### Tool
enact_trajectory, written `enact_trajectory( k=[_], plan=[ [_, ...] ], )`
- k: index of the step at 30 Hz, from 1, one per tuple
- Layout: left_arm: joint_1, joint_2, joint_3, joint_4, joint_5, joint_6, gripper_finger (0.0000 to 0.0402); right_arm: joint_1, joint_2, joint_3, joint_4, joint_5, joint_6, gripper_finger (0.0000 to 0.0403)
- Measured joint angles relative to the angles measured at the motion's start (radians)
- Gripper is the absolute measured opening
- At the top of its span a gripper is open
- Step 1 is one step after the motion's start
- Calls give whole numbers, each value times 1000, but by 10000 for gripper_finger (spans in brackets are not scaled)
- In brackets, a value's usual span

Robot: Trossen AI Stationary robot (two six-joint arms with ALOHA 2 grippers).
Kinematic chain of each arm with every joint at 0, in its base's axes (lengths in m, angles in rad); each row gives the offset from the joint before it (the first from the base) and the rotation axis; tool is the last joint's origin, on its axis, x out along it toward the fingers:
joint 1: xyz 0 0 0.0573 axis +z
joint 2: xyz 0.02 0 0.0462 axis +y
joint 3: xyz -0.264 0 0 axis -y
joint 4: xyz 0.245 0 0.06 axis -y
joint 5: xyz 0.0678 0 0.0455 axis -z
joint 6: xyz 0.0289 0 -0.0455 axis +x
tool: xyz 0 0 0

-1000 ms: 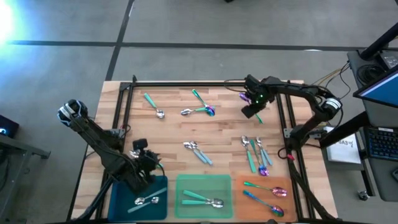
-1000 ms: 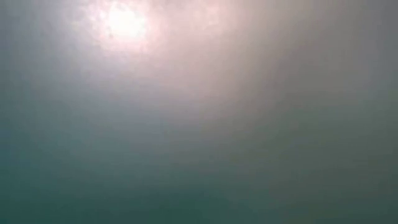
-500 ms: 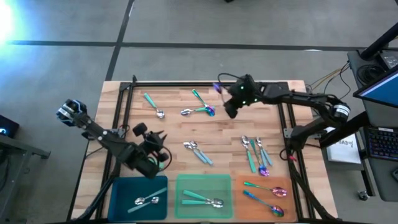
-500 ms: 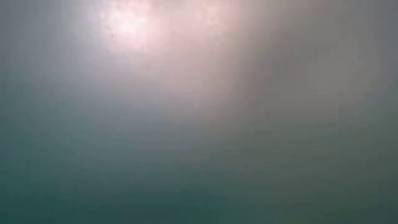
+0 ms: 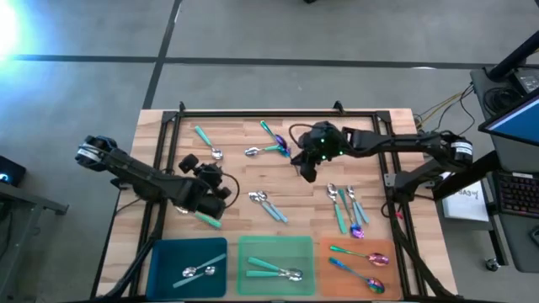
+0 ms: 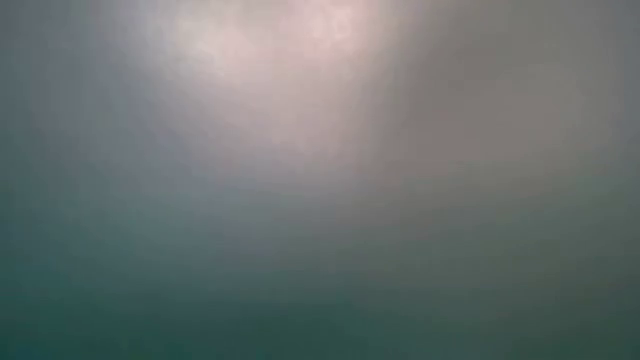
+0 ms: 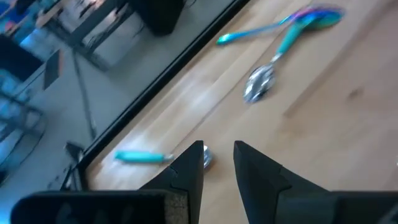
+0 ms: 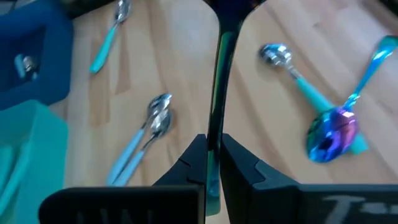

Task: Sort silverware by color (type)
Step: Put the blue spoon into the orange bin

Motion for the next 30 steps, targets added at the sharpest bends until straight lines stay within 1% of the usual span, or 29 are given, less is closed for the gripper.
enact_trajectory(
  k=[2, 4, 6, 11, 13, 15, 17, 20, 21, 23, 24, 26, 30],
  plan=[
    [24, 0, -35, 45, 2, -11, 73, 20, -3, 0, 7, 0, 15, 13],
    [36, -4, -78, 170, 2, 31, 73, 39, -2, 0, 39, 1, 19, 13],
    [38, -8, -126, 341, 22, 165, 73, 51, 1, 0, 82, 1, 18, 13],
    [51, -17, -229, 835, 177, 572, 73, 52, -1, 0, 109, 2, 19, 13],
    [63, -17, -261, 1004, 247, 697, 73, 51, -2, 0, 114, 9, 24, 13],
    [80, -17, -288, 1153, 310, 777, 73, 51, -3, 0, 113, 9, 36, 13],
    [100, -18, -310, 1236, 338, 824, 73, 54, -3, 0, 105, 8, 46, 13],
    [128, -18, -346, 1333, 342, 843, 73, 68, -3, 0, 65, 5, 88, 13],
    [136, -18, -363, 1375, 344, 845, 73, 74, -3, 0, 45, -4, 109, 13],
    [154, -18, -404, 1484, 385, 849, 73, 88, -3, 0, 1, -36, 145, 13],
    [162, -17, -433, 1565, 414, 853, 73, 98, -3, 0, -16, -51, 169, 13],
    [171, -7, -491, 1775, 467, 876, 73, 123, -3, 0, -32, -77, 208, 13],
    [187, 18, -604, 2167, 532, 952, 73, 186, -5, 2, -29, -130, 287, 13]
  ],
)
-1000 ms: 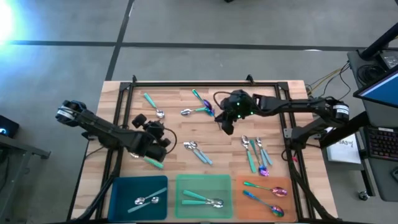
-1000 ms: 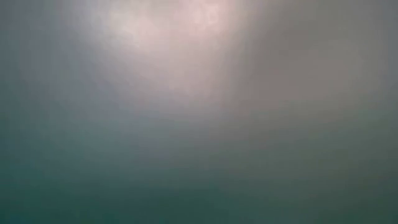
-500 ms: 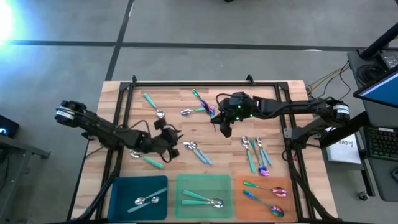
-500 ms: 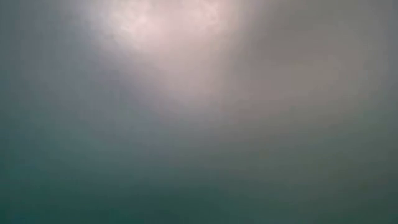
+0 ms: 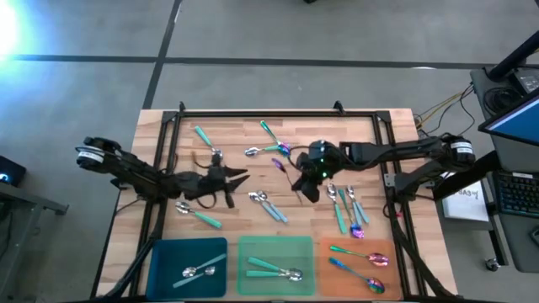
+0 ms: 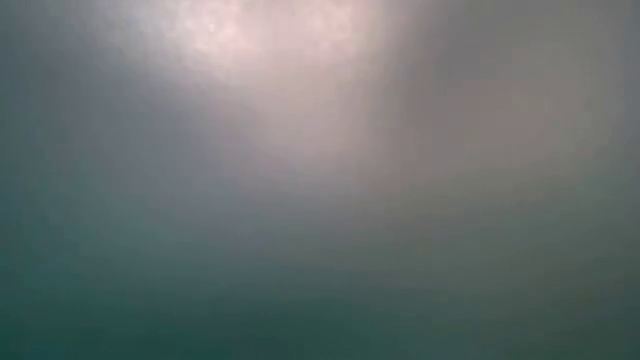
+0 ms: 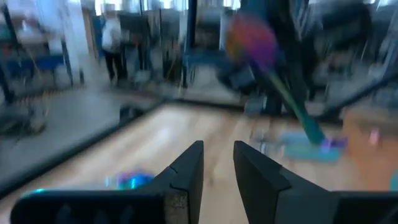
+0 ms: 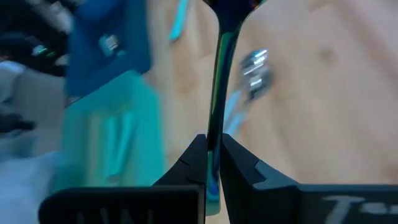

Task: Sort silverware by color (type)
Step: Put the blue spoon into the orange bin

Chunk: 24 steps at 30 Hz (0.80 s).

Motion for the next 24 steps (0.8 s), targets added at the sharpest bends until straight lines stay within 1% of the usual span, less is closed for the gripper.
enact_trajectory(
  k=[2, 4, 6, 10, 13, 15, 19, 24],
  plan=[
    [7, 9, -38, 129, 13, 18, 73, 42, -1, 11, 0, -22, 36, 13],
    [13, 19, -63, 185, 14, 21, 73, 93, -3, 19, 1, -36, 84, 13],
    [19, 22, -70, 188, 14, 21, 73, 145, -4, 29, -2, -57, 133, 13],
    [22, 32, -69, 177, 15, 27, 73, 264, -13, 60, -16, -59, 218, 13],
    [22, 37, -65, 184, 14, 53, 73, 367, -27, 92, -108, -56, 245, 13],
    [22, 43, -63, 218, 14, 76, 73, 443, -34, 103, -186, -36, 268, 13],
    [22, 43, -61, 303, 14, 128, 73, 573, -33, 98, -266, -17, 423, 13],
    [23, 40, -61, 337, 13, 164, 73, 686, -32, 74, -322, 35, 674, 13]
  ],
)
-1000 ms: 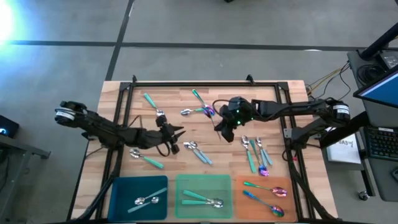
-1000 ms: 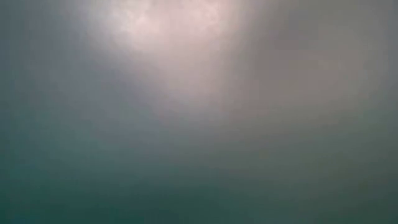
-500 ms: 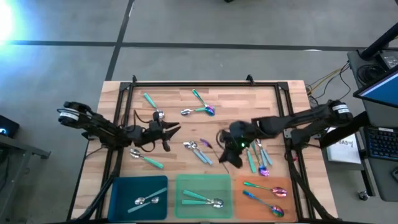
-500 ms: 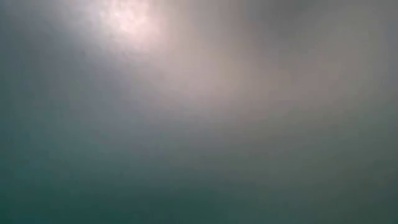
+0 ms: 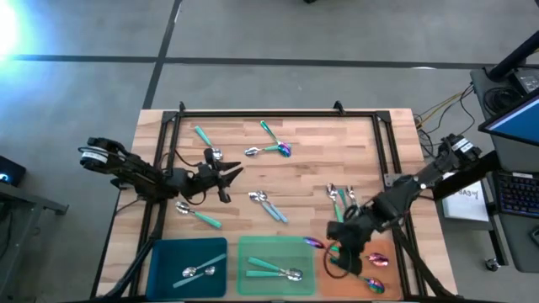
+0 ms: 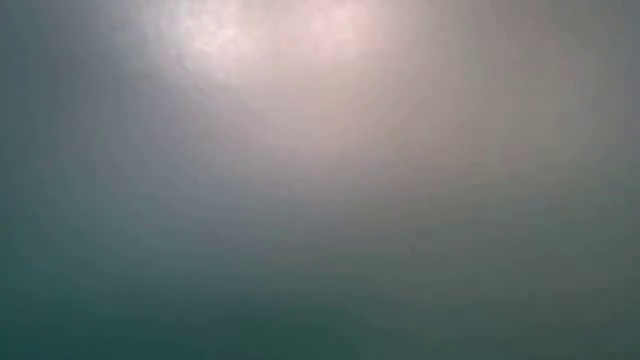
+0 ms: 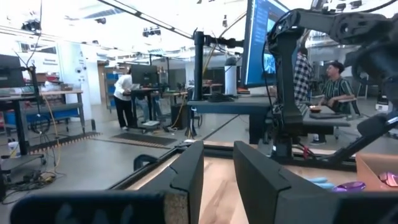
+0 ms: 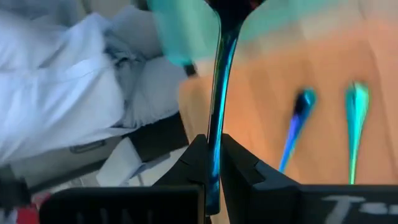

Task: Sort silverware by color (type)
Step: Put the blue spoon into the orange bin, then put the light green spoon into the light green bin

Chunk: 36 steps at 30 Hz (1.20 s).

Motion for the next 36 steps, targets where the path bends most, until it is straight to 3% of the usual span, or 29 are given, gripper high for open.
enact_trajectory(
  k=[9, 15, 25, 32, 36],
  plan=[
    [1, 0, 0, 8, -2, 0, 73, 151, 0, -9, -136, -9, 332, 13],
    [1, 0, 0, 22, -3, 0, 73, 206, 15, -26, -156, 24, 342, 19],
    [1, -1, 0, 43, -4, -1, 73, 203, 28, -26, -263, 31, 302, 92],
    [1, -1, 0, 43, -4, -12, 73, 88, 27, -26, -276, 211, 135, 103],
    [1, -1, 0, 43, -4, -15, 73, -49, 27, -27, -332, 393, 60, 104]
  ],
)
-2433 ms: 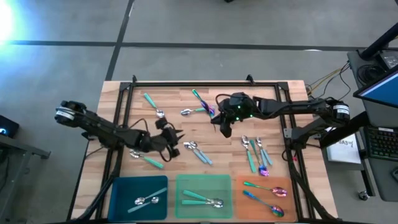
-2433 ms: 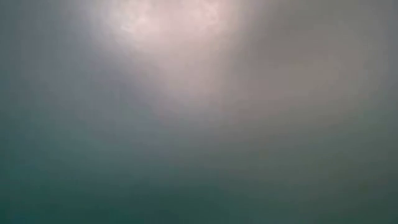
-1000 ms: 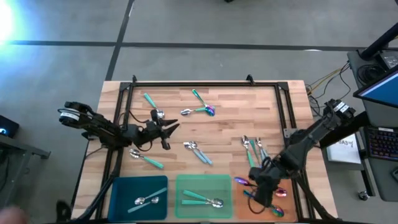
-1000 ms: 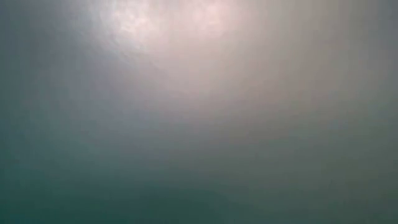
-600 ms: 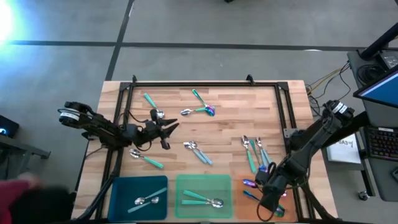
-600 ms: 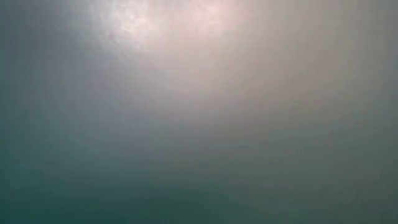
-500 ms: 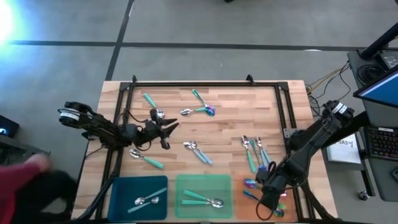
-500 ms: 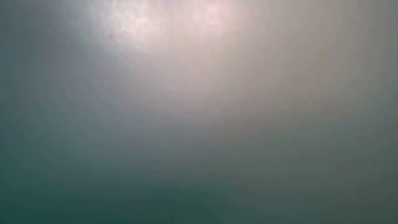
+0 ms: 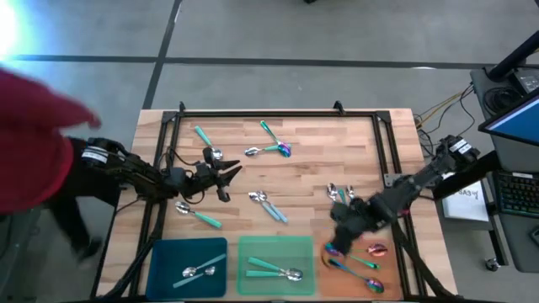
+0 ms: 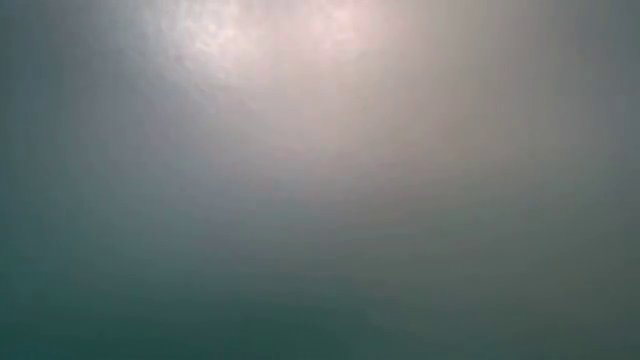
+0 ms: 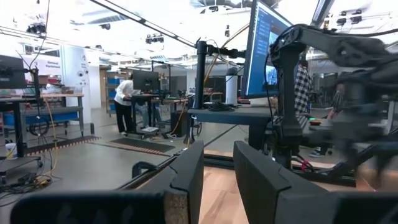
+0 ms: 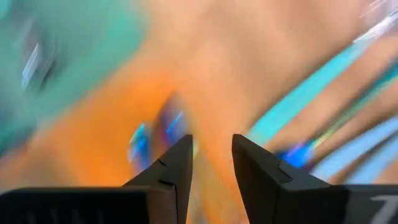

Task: Sort silverware by color (type)
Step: Put the light green spoon into the light green bin

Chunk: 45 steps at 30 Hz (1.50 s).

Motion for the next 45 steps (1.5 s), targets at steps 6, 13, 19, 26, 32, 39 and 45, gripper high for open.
enact_trajectory(
  k=[6, 13, 19, 26, 32, 39, 45],
  plan=[
    [0, 0, 0, 0, 0, -14, 73, -193, 15, -46, -38, 129, -30, 104],
    [0, 0, 0, -24, 0, -24, 73, -292, 34, -93, -19, 103, -92, 121],
    [0, 0, 0, -36, 0, -22, 73, -296, 34, -145, -10, 67, -19, 144],
    [0, 0, 0, -49, 0, -20, 73, -295, 34, -233, 131, 10, 26, 157],
    [0, 0, 0, -53, 0, -20, 73, -295, 34, -259, 176, -1, 19, 151],
    [0, 1, 0, -54, 0, -20, 73, -295, 34, -316, 221, -2, 43, 149],
    [0, 1, 0, -54, 1, -20, 73, -295, 31, -357, 283, -17, 28, 134]
  ],
)
